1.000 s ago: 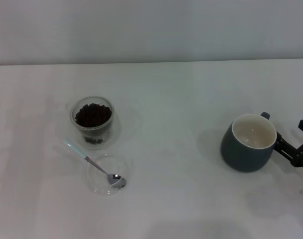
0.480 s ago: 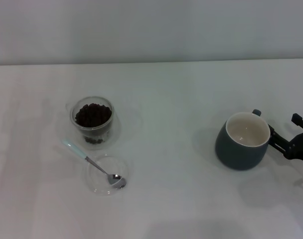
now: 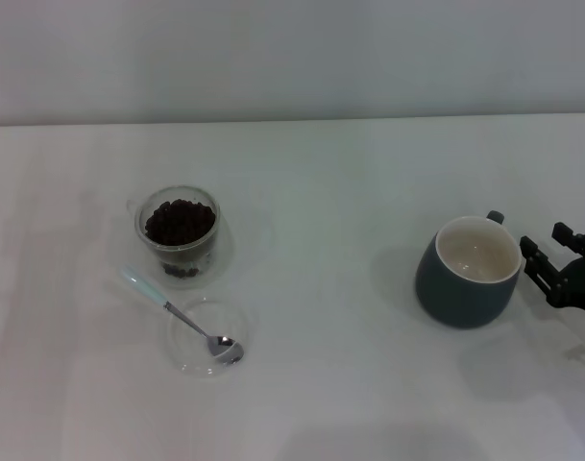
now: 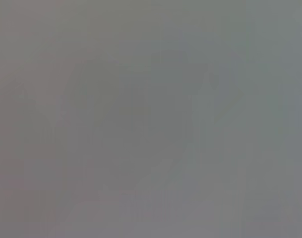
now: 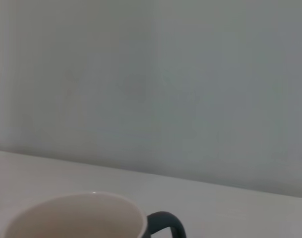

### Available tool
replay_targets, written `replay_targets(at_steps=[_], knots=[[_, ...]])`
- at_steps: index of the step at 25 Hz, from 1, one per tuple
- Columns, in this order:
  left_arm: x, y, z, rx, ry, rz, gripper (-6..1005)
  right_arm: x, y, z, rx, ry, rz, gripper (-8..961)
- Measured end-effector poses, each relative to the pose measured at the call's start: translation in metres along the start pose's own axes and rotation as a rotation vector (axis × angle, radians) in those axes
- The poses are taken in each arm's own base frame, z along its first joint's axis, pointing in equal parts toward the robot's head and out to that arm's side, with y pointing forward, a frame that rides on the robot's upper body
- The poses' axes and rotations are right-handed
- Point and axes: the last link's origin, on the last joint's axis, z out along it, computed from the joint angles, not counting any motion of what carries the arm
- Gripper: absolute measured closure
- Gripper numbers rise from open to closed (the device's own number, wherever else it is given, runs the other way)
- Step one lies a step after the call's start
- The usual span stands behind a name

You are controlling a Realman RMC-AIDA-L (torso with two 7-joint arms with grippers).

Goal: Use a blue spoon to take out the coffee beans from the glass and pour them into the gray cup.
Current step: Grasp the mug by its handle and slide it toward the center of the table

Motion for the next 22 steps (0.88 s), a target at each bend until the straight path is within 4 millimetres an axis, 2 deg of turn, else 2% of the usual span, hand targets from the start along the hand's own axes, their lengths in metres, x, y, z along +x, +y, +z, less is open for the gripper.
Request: replay_targets(at_steps=[2, 13, 22], knots=[[0.000, 0.000, 0.000, 0.000, 0.000, 0.000, 170, 0.000, 0.001, 0.001, -0.007, 0.001, -0.002, 426], [-0.001, -0.002, -0.002, 0.005, -0.003, 0.003, 169, -0.006, -0.001, 0.017, 0.003, 0.025, -0.063, 434], [-0.002, -0.004, -0.004, 0.010, -0.005, 0.003, 170, -0.013, 0.007, 0.035, -0.054, 0.046, -0.114, 424]])
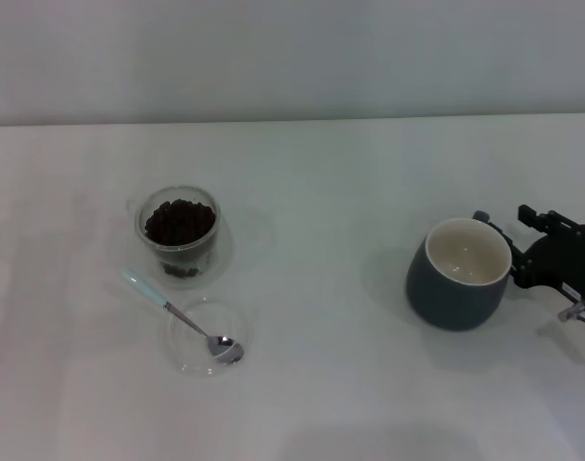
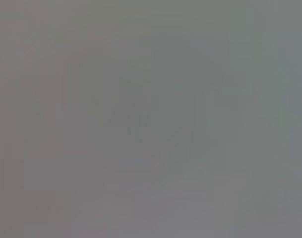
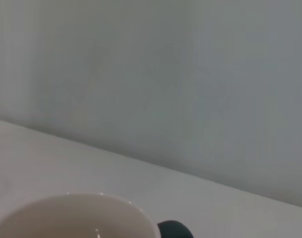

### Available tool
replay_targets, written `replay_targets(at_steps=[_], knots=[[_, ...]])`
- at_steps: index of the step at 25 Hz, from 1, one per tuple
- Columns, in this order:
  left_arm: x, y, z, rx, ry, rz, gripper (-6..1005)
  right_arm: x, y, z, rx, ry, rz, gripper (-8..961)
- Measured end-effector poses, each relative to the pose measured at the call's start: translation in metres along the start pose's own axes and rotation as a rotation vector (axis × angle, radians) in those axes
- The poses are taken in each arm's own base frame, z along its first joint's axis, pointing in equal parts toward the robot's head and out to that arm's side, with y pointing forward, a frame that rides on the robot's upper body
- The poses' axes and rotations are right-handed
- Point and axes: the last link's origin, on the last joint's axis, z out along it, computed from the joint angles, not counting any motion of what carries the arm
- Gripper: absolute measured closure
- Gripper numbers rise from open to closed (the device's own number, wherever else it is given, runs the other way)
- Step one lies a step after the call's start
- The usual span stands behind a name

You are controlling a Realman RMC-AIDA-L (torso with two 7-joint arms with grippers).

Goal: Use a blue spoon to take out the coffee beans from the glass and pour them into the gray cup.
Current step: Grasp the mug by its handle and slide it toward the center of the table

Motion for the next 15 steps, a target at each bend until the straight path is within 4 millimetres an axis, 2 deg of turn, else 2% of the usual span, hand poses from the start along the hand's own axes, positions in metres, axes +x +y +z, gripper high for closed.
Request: replay_targets(at_steps=[15], knots=[[-0.0017, -0.0009, -0.0033, 0.004, -0.003, -0.008, 169, -0.0017, 0.0043, 0.0029, -0.024, -0.002, -0.007, 422]])
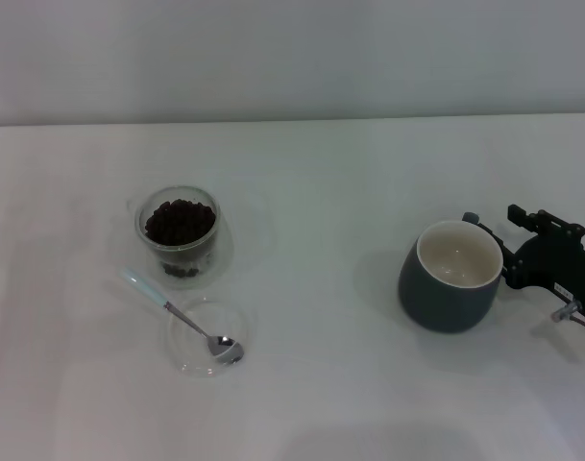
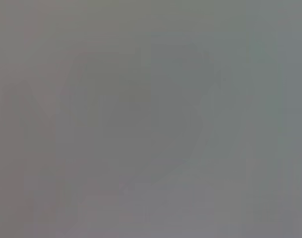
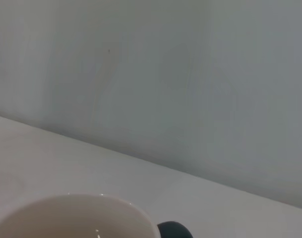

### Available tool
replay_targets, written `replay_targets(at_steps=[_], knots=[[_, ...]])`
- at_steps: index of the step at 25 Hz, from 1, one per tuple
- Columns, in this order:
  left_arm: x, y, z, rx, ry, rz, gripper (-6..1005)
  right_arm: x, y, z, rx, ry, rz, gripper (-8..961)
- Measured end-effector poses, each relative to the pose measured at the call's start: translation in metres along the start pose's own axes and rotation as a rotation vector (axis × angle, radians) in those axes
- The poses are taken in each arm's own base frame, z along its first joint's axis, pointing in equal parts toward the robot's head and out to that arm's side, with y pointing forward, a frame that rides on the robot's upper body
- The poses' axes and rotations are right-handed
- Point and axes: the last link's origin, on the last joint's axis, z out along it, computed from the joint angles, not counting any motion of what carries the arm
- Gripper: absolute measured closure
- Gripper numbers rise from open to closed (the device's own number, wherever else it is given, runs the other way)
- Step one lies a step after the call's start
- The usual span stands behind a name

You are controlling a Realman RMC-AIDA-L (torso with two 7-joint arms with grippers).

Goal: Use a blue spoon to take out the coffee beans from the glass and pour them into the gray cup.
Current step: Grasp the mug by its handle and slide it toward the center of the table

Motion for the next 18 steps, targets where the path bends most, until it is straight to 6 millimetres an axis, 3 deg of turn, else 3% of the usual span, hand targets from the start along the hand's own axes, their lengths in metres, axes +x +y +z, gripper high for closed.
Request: replay_targets(at_steps=[9, 18], knots=[[-0.001, 0.000, -0.002, 0.002, -0.003, -0.003, 168, 0.007, 0.002, -0.009, 0.013, 0.003, 0.133, 423], [0.000, 0.002, 0.000, -0.003, 0.000, -0.004, 169, -0.002, 0.006, -0.001, -0.024, -0.027, 0.111, 421]])
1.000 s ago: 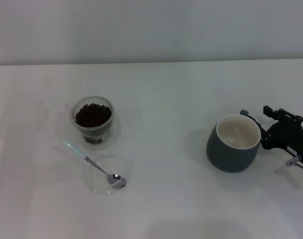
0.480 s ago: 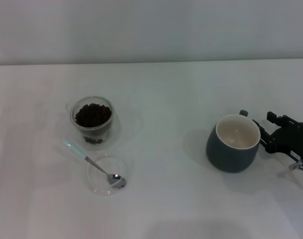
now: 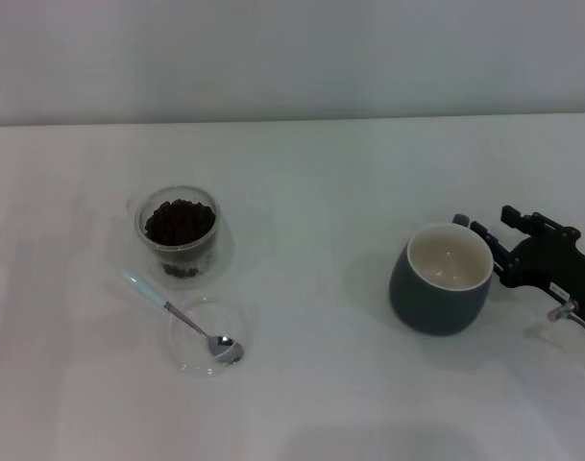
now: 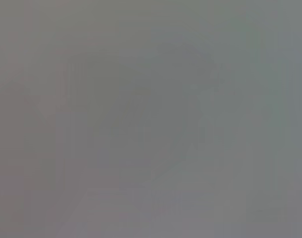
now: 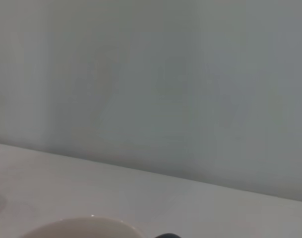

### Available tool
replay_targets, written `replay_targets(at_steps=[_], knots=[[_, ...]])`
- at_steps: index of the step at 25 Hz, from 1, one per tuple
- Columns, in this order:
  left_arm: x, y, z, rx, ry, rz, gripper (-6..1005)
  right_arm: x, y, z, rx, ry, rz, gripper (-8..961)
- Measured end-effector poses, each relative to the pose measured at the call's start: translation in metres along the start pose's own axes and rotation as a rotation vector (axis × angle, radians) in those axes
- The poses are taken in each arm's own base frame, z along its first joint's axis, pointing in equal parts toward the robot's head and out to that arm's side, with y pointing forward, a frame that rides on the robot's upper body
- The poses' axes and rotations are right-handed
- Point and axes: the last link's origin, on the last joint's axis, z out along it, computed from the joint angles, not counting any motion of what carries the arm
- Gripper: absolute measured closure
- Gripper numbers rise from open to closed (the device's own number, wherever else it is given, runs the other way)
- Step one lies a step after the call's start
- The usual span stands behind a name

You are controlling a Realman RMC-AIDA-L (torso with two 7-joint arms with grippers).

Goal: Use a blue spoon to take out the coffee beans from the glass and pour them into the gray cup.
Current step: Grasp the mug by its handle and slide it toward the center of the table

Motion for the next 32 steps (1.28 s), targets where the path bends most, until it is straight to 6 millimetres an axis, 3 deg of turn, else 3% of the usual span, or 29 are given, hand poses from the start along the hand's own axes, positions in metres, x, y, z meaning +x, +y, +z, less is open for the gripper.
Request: replay_targets(at_steps=[22, 32], knots=[[-0.001, 0.001, 0.000, -0.001, -0.003, -0.002, 168, -0.007, 0.026, 0.015, -0.129, 0.003, 0.009, 422], [-0.002, 0.001, -0.002, -0.001, -0.007, -0.002, 169, -0.011, 0.051, 0.025, -0.228, 0.014, 0.008, 422]])
